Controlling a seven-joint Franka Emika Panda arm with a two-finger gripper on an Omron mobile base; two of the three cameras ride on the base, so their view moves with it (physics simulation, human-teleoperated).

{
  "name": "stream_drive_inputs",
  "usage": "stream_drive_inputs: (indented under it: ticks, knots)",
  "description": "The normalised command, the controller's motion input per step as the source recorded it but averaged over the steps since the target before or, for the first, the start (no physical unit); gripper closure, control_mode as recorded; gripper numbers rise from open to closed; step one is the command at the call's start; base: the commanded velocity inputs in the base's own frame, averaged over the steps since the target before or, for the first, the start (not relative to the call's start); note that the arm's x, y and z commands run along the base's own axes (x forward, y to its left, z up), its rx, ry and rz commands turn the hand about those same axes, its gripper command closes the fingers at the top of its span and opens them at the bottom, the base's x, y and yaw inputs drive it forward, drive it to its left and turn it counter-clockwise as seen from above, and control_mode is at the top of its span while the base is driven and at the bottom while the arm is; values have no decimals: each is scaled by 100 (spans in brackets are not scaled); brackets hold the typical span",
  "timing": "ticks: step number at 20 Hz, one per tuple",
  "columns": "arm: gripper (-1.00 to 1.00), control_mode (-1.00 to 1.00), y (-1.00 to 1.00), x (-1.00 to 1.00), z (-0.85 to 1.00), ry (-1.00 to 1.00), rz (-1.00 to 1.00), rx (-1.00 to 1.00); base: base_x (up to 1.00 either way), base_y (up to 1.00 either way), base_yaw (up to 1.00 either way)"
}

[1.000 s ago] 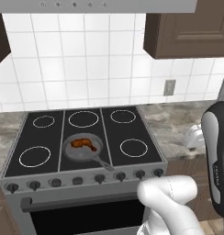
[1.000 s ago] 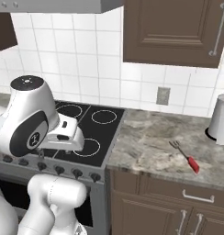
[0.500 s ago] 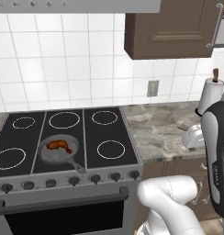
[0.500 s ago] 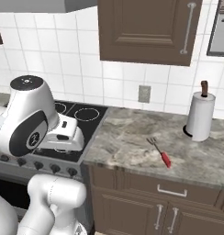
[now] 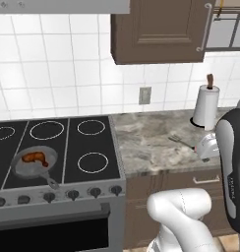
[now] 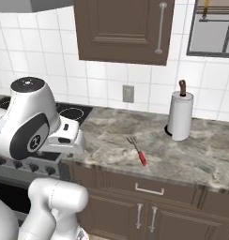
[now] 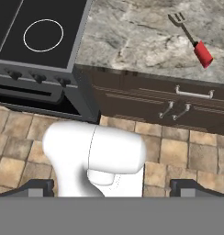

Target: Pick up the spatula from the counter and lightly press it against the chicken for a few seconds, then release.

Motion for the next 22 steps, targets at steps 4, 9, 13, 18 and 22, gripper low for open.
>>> stream_drive_inputs:
  ticks: [4,9,13,18,22]
  knots:
    - [-100,100,0,0,0,0,0,0,-11,-55,0]
    - [-100,100,0,0,0,0,0,0,-3,-50,0]
    - [-100,100,0,0,0,0,0,0,0,-33,-1]
    - [-100,100,0,0,0,0,0,0,7,-28,-6]
    - [-100,100,0,0,0,0,0,0,9,-23,-7]
